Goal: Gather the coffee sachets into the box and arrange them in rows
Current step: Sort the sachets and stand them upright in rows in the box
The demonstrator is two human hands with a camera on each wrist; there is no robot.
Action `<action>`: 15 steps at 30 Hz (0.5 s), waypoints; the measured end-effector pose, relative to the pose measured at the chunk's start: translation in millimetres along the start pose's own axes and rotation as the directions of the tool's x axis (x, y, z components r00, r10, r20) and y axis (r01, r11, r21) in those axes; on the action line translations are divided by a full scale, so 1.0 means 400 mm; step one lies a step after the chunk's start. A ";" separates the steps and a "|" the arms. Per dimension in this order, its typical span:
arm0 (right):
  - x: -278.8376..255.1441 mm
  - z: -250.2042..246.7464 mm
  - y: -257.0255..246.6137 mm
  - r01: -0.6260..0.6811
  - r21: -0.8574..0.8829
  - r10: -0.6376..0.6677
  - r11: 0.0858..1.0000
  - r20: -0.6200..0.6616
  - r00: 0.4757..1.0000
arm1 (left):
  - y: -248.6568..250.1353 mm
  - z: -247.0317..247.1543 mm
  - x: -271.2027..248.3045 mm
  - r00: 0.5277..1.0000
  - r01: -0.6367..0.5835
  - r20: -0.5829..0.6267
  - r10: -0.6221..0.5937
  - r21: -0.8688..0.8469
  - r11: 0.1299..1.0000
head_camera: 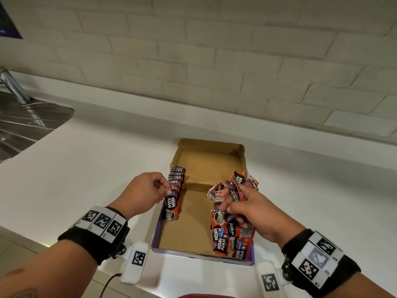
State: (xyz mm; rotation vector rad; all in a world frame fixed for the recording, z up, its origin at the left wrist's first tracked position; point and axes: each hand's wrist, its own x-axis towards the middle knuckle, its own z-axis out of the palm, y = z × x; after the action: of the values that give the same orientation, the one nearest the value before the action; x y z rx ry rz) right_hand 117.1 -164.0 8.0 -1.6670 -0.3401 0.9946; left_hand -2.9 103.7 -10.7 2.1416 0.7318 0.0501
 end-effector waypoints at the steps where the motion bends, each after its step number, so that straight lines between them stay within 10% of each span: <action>1: 0.000 -0.002 0.001 -0.016 0.043 0.016 0.999 0.010 1.000 | 0.000 0.001 0.002 1.000 0.001 -0.005 -0.001 0.000 1.000; 15: -0.004 -0.008 -0.020 0.002 0.171 -0.024 0.985 0.127 0.992 | -0.007 -0.015 0.003 0.998 -0.004 -0.059 0.006 0.026 1.000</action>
State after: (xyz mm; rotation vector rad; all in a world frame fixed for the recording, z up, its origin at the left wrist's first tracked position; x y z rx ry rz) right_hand 120.4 -164.4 16.1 -1.4482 -0.3411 1.0937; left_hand -4.8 109.9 -9.2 2.1743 0.7655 0.1080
